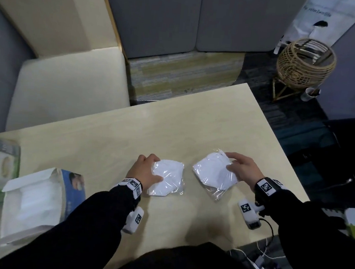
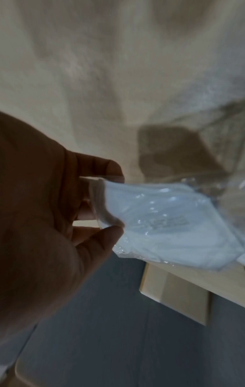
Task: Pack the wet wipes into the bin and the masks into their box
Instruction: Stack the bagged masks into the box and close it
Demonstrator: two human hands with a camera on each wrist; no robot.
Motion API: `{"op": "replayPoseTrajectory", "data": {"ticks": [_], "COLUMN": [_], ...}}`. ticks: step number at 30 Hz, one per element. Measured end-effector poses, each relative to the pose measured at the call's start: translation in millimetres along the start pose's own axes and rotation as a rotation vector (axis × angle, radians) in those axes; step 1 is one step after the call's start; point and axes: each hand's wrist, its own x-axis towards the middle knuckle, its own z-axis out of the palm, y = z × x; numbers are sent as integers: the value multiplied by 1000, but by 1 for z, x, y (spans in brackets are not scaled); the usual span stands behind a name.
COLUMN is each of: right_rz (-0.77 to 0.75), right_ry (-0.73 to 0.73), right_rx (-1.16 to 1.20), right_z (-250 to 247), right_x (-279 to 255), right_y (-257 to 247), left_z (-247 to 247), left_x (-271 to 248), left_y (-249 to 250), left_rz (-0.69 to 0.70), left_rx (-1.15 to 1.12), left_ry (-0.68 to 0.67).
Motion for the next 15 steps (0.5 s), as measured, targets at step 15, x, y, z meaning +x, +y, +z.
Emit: {"op": "replayPoseTrajectory", "data": {"ticks": [15], "right_rz": [-105], "right_ry": [-267], "right_rx": [-131], "right_z": [79], "right_x": [-4], "right_y": [-104], "left_z": [-32], "left_x": [-55], "left_y": [24], "left_rz": [45], "left_rx": [-756], "left_ry": [108]}}
